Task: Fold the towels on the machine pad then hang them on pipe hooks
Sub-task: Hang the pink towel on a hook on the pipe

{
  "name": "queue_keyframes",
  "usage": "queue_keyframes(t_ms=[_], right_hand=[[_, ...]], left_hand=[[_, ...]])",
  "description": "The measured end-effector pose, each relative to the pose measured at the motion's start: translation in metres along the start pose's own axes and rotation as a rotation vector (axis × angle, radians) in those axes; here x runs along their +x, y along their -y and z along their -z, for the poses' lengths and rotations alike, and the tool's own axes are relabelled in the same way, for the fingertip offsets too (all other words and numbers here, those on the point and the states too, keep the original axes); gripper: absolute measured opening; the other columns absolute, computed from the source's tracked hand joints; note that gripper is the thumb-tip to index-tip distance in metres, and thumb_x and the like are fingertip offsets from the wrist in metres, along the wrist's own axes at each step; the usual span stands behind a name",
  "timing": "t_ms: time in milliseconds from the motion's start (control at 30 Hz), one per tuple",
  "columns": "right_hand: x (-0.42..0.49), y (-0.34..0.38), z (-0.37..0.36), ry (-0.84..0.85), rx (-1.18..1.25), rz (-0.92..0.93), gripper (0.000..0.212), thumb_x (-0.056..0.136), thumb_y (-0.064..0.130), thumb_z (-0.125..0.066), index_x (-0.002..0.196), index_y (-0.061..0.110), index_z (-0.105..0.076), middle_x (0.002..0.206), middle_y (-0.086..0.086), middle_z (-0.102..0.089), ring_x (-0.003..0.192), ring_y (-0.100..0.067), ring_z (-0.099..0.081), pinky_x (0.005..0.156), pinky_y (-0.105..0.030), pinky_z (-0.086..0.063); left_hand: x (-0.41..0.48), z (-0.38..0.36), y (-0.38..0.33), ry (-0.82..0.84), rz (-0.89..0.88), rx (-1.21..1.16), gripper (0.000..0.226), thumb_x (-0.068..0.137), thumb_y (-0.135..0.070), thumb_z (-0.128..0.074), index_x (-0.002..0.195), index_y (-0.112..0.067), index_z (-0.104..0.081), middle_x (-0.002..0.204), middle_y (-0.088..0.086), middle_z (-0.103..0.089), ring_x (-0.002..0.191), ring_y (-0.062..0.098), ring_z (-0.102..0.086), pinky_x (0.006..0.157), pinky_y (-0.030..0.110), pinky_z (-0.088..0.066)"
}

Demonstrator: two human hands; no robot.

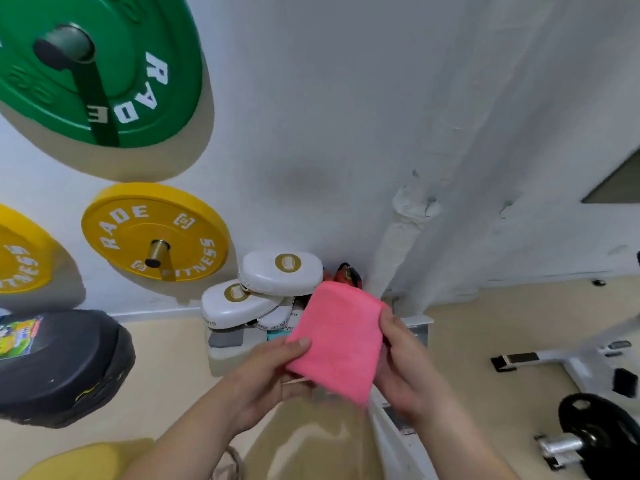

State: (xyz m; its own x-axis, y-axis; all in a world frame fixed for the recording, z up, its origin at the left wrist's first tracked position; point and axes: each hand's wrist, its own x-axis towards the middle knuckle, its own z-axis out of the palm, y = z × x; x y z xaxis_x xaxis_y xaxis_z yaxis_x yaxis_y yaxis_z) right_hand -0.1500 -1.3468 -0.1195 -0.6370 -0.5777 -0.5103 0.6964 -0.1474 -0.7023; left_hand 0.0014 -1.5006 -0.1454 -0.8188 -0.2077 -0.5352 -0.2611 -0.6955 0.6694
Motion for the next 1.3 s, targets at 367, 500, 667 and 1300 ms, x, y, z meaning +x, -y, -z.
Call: queue_keyframes(t_ms=[367, 500, 667, 1300], right_hand=[[0.123, 0.145, -0.016, -0.287, -0.579, 0.226, 0.043, 0.088, 0.03, -0.076, 0.127, 0.028, -0.059, 0.123, 0.0, -0.068, 0.108, -0.016, -0.069, 0.096, -0.045, -0.057], [0.114, 0.248, -0.042, -0.087, -0.87, 0.434, 0.09, 0.071, 0.035, -0.091, 0.148, 0.042, -0.045, 0.141, 0.022, -0.054, 0.131, 0.005, -0.053, 0.109, -0.031, -0.049], [0.107, 0.365, -0.061, -0.022, -1.195, 0.523, 0.038, 0.08, 0.024, -0.089, 0.114, 0.026, -0.073, 0.114, 0.01, -0.075, 0.1, -0.006, -0.072, 0.088, -0.028, -0.061], [0.039, 0.748, -0.095, 0.161, -1.057, 1.047, 0.021, 0.101, 0.019, -0.062, 0.119, 0.011, -0.067, 0.104, -0.004, -0.074, 0.095, -0.016, -0.071, 0.089, -0.039, -0.061]], left_hand=[[0.155, -0.085, -0.23, 0.176, -0.24, 0.469, 0.028, 0.085, -0.002, -0.075, 0.111, -0.013, -0.073, 0.102, 0.01, -0.075, 0.091, 0.019, -0.07, 0.076, 0.03, -0.055], [0.186, -0.142, -0.29, 0.338, -0.303, 0.687, 0.029, 0.087, -0.01, -0.075, 0.116, -0.011, -0.07, 0.103, 0.013, -0.074, 0.093, 0.021, -0.069, 0.082, 0.035, -0.053], [0.203, -0.223, -0.349, 0.461, -0.473, 0.872, 0.018, 0.098, -0.008, -0.066, 0.115, -0.013, -0.071, 0.1, 0.009, -0.076, 0.09, 0.019, -0.071, 0.077, 0.031, -0.056], [0.148, -0.52, -0.561, 0.075, -1.244, 1.058, 0.017, 0.094, -0.011, -0.066, 0.107, -0.021, -0.069, 0.099, 0.004, -0.079, 0.087, 0.017, -0.078, 0.073, 0.027, -0.063]])
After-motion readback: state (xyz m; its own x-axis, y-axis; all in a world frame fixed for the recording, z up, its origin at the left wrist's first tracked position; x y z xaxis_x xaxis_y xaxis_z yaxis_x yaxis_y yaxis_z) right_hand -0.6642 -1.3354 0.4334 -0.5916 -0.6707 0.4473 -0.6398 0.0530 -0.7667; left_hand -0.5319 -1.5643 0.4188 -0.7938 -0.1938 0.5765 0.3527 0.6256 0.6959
